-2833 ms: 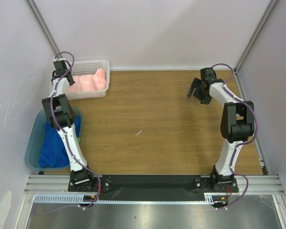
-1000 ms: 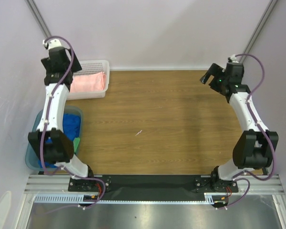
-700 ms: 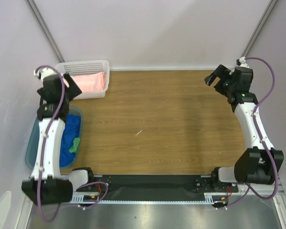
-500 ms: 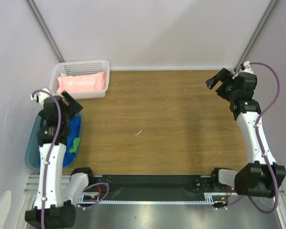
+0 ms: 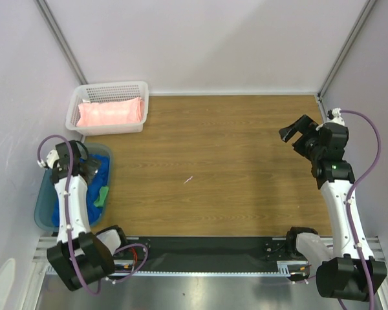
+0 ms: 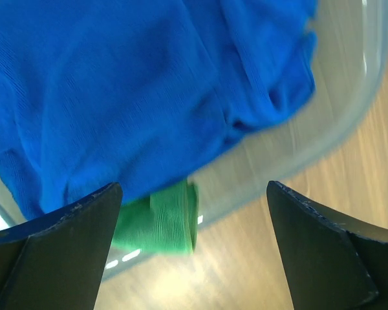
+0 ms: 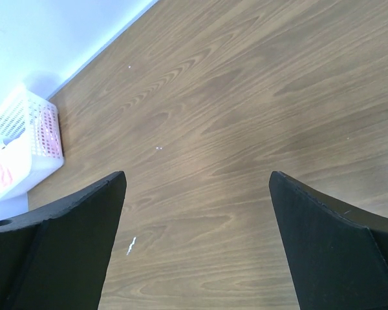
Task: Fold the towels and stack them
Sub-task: Grab crumpled towel, then move the towel to the center of the board
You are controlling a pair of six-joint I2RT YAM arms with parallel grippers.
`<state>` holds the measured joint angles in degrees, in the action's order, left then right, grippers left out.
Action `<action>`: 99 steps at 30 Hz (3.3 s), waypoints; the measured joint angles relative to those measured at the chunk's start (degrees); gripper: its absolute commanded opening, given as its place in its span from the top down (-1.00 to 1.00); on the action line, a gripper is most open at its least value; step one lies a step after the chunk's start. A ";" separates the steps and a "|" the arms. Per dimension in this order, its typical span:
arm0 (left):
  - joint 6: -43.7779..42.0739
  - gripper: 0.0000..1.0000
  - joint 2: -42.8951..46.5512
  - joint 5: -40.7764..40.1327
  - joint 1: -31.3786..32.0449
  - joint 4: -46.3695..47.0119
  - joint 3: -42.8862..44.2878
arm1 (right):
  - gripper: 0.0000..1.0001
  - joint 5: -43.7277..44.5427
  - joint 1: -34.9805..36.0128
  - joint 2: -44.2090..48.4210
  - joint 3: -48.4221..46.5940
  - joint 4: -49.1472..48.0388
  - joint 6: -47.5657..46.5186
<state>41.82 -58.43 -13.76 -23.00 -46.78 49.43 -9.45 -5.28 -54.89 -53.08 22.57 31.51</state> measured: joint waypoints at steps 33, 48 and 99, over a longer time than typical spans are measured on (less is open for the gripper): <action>5.66 0.99 -13.99 -12.96 -3.80 17.62 -5.88 | -1.00 2.60 -0.48 -5.75 -10.54 0.59 -1.31; -9.75 0.99 4.02 -6.84 -2.75 8.44 21.40 | -1.00 2.03 -0.46 -7.48 -7.48 -4.74 0.24; -12.79 0.99 -36.22 -0.92 61.55 18.67 25.97 | -0.99 9.75 -5.35 -2.25 0.26 10.97 0.96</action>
<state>29.04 -94.65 -14.68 38.54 -28.12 75.40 0.30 -10.63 -57.14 -52.82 33.54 32.47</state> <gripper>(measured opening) 0.019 0.995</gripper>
